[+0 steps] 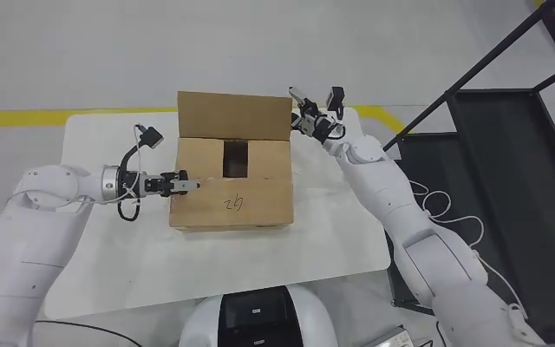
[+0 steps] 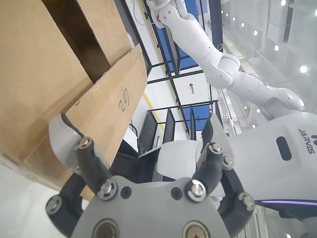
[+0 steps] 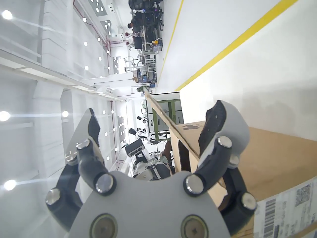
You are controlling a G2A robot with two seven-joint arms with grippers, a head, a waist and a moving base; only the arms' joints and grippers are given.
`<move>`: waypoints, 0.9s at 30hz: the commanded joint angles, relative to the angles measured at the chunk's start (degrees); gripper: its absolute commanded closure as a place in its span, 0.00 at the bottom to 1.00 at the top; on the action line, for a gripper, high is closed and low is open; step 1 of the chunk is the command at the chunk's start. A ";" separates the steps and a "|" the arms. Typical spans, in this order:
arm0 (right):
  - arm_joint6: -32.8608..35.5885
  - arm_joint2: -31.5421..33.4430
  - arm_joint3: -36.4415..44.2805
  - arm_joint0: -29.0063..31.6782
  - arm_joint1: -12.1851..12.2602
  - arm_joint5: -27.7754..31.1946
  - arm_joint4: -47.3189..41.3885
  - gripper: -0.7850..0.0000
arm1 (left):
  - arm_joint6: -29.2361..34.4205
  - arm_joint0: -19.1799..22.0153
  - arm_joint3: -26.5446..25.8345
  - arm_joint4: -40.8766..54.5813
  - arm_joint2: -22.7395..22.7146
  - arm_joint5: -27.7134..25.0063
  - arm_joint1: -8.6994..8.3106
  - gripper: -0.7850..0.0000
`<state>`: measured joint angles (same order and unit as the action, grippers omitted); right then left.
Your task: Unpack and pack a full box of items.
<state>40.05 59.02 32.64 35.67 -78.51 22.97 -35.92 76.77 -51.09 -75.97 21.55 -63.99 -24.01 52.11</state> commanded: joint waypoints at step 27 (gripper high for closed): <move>11.47 4.38 24.55 17.33 3.69 5.70 10.60 0.00 | -8.20 3.74 3.13 -3.30 3.91 -1.00 1.85 0.00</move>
<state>51.82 63.16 56.20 52.48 -74.94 29.25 -25.58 69.27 -47.52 -72.97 18.72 -60.40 -25.18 53.85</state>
